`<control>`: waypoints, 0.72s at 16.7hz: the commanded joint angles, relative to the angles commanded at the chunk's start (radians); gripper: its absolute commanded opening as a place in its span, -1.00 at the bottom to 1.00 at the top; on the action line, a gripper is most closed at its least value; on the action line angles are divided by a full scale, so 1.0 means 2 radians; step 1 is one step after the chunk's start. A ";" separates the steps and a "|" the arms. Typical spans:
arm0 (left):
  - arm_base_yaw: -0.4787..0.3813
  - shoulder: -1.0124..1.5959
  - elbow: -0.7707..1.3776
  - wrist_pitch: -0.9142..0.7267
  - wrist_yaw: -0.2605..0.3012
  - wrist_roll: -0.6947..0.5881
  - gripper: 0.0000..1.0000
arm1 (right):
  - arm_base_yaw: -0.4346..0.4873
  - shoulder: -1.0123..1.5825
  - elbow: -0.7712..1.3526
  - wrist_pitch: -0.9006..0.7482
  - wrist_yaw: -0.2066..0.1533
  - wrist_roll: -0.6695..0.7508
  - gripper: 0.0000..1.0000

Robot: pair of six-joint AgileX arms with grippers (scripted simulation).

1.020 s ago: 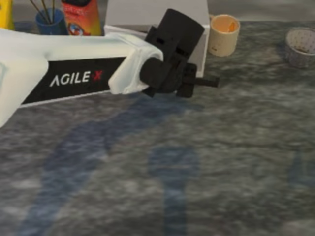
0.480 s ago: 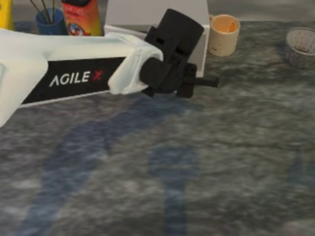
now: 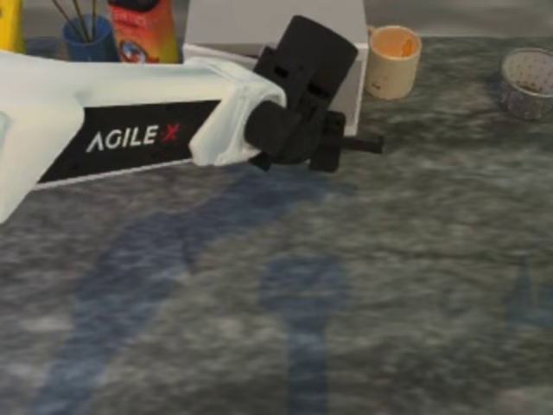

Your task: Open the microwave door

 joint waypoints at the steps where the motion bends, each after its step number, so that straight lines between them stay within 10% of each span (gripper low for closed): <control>1: 0.000 0.000 0.000 0.000 0.000 0.000 -1.00 | 0.000 0.000 0.000 0.000 0.000 0.000 1.00; 12: 0.004 -0.014 -0.021 0.012 0.015 0.019 -1.00 | 0.000 0.000 0.000 0.000 0.000 0.000 1.00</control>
